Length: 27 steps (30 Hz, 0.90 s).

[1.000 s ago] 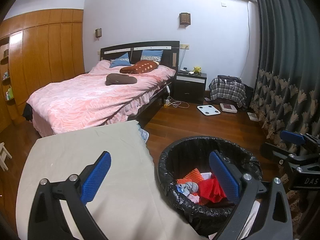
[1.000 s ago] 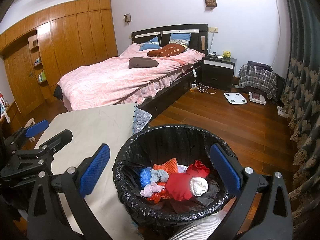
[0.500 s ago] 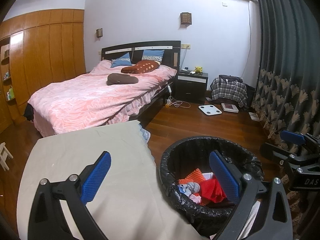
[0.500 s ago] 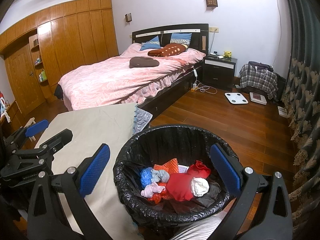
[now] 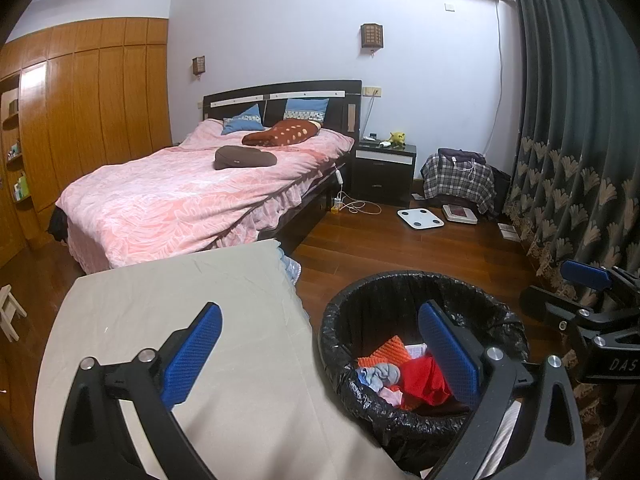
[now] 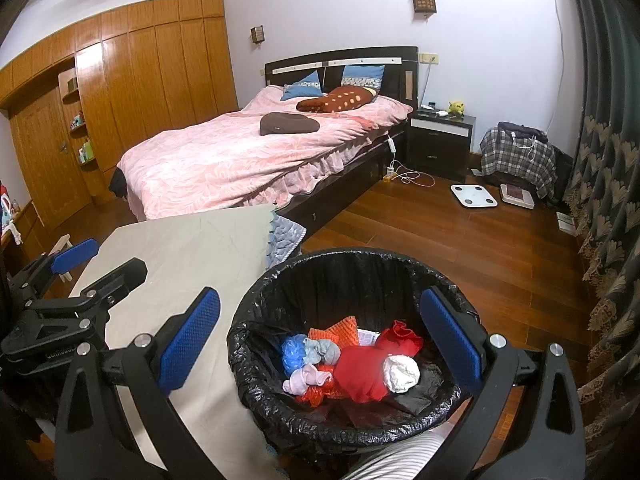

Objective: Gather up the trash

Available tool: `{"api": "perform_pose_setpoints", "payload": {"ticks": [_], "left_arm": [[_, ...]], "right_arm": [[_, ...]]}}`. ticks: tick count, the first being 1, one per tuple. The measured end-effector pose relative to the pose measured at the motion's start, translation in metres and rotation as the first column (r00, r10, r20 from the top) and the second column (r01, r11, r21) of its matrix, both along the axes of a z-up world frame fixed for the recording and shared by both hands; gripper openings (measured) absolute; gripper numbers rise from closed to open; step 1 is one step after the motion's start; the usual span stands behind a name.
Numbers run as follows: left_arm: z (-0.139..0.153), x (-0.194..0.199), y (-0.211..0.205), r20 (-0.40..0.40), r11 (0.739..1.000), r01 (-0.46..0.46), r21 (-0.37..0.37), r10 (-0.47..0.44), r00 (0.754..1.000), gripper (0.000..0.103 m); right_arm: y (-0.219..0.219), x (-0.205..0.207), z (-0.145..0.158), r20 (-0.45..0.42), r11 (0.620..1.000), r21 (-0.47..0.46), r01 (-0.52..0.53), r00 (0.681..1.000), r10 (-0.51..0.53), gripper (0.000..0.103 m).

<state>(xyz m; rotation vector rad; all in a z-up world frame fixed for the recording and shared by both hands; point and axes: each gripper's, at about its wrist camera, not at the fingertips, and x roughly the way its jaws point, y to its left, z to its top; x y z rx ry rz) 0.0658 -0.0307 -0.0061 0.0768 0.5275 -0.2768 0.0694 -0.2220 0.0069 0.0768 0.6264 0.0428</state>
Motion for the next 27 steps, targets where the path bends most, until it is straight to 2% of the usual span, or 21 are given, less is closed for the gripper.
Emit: {"api": "perform_pose_setpoints", "payload": {"ticks": [27], "left_arm": [[0.0016,0.0000,-0.0008,-0.002,1.000,-0.001,0.002,0.001,1.000,0.097]], "right_arm": [[-0.0003,0.0005,0.0009,-0.001,1.000,0.001,0.000,1.000,0.000,0.098]]}}
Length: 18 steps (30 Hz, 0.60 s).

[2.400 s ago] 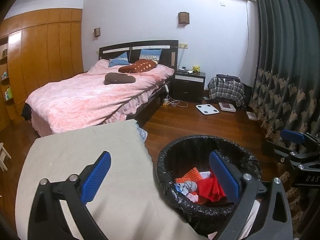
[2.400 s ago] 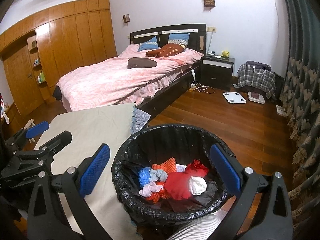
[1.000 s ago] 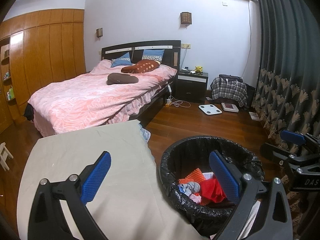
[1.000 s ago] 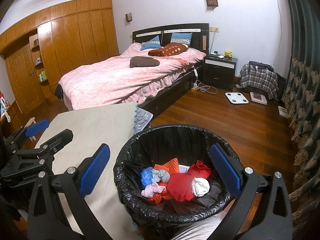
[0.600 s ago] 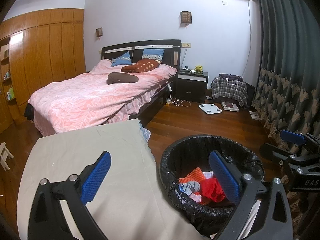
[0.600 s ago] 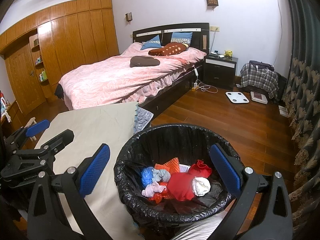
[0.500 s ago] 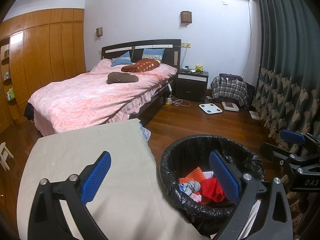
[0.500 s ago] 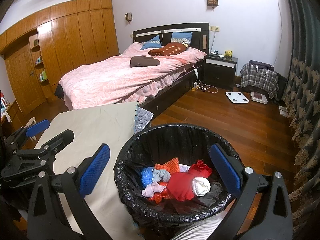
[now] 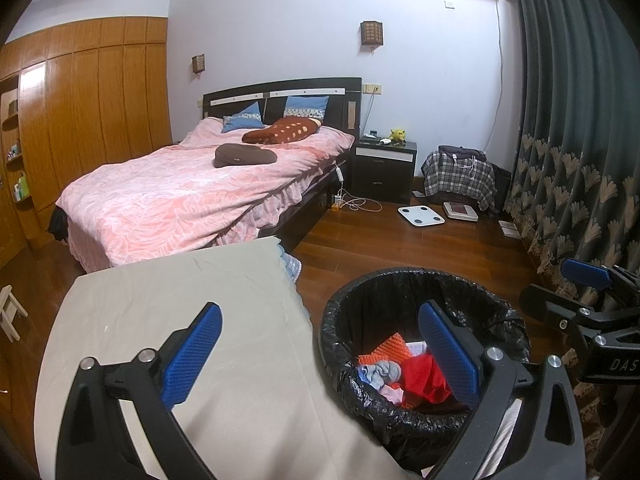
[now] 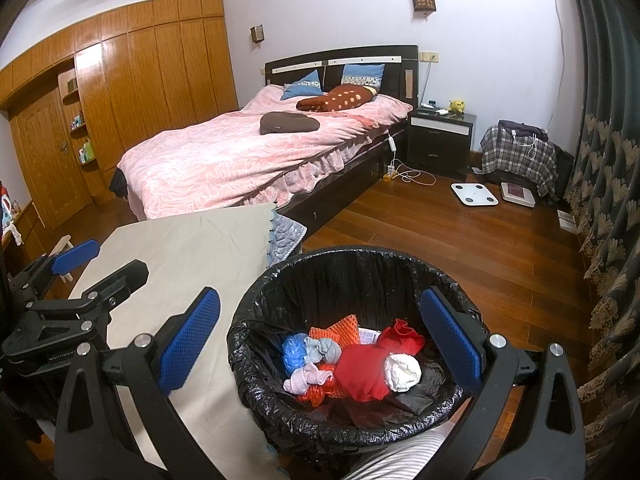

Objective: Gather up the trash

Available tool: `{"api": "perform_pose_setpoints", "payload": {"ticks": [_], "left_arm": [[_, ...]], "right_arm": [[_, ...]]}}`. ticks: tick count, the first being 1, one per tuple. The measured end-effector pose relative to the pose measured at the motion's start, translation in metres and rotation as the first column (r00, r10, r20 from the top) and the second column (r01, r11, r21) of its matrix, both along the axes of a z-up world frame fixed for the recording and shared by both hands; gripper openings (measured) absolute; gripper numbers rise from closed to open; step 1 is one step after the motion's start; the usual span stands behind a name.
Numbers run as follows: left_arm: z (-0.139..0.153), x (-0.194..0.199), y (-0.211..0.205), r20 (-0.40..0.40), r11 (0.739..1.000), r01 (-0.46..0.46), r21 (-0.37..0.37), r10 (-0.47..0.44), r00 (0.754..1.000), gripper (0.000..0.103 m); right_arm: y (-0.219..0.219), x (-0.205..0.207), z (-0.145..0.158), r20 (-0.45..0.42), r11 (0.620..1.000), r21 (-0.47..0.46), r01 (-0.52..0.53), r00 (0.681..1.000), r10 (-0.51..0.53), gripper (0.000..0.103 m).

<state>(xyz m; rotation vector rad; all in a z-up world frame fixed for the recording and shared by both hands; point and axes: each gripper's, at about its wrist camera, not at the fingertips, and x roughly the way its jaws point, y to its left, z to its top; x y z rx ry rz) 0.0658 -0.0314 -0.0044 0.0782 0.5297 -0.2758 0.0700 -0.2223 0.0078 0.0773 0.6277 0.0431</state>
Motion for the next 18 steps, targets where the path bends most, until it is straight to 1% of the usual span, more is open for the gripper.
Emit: {"api": "perform_pose_setpoints", "payload": {"ticks": [18], "left_arm": [[0.0008,0.0001,-0.0007,0.000,1.000,-0.001,0.000,0.001,1.000,0.097]], "right_arm": [[0.0040,0.0000,-0.0010,-0.006,1.000,0.001,0.001,1.000,-0.001,0.098]]}}
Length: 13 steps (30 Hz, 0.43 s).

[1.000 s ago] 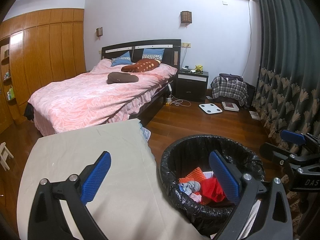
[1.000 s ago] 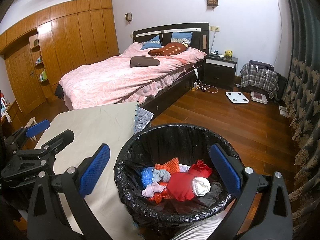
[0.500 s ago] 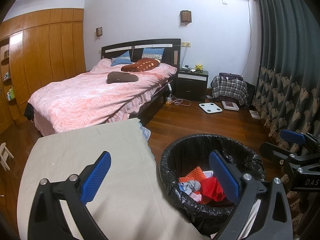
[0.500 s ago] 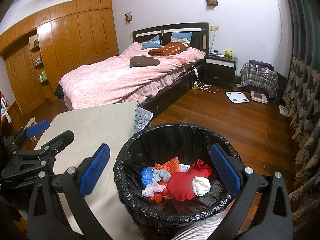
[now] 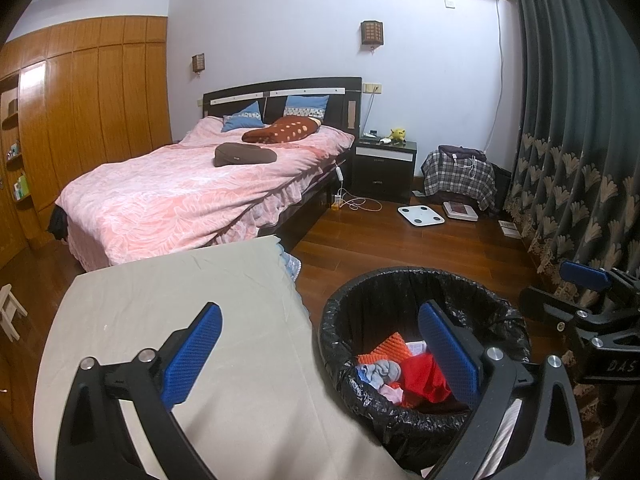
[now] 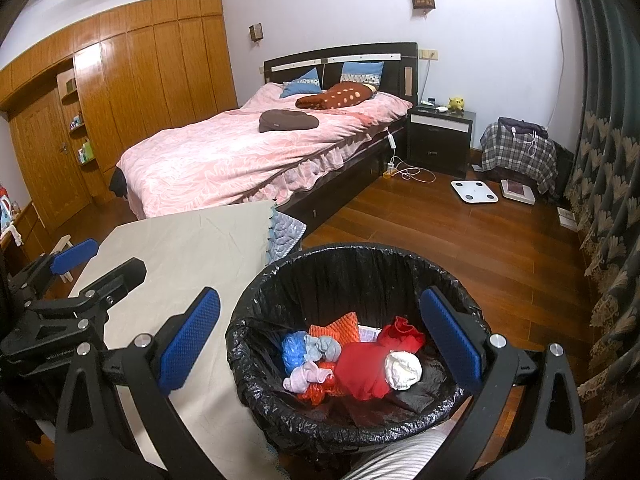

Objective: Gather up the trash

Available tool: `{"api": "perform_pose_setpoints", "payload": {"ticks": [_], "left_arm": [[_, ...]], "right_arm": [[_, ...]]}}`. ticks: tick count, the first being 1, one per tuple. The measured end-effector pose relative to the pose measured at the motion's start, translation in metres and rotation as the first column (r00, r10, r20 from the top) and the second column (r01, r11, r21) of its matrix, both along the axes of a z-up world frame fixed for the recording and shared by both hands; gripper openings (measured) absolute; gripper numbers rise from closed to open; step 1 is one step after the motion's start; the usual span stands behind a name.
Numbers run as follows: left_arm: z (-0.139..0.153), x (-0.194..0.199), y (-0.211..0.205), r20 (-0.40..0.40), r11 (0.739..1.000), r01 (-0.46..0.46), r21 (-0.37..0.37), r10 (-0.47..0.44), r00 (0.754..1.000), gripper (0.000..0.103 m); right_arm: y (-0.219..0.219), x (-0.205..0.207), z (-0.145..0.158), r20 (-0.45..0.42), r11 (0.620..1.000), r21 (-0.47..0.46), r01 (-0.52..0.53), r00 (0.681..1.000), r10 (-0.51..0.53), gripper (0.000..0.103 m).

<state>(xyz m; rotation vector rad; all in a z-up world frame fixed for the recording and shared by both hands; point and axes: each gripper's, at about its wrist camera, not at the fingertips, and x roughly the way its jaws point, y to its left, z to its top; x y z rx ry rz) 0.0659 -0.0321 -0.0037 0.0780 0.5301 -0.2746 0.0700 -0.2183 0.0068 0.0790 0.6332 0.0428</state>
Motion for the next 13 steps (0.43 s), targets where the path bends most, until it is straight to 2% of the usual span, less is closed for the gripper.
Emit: {"api": "perform_pose_setpoints", "payload": {"ticks": [13], "left_arm": [[0.0011,0.0004,0.0004,-0.001,1.000,0.000,0.000,0.000,1.000,0.097]], "right_arm": [[0.0033,-0.0001,-0.0002,-0.001,1.000,0.000,0.000,1.000,0.000,0.098]]}}
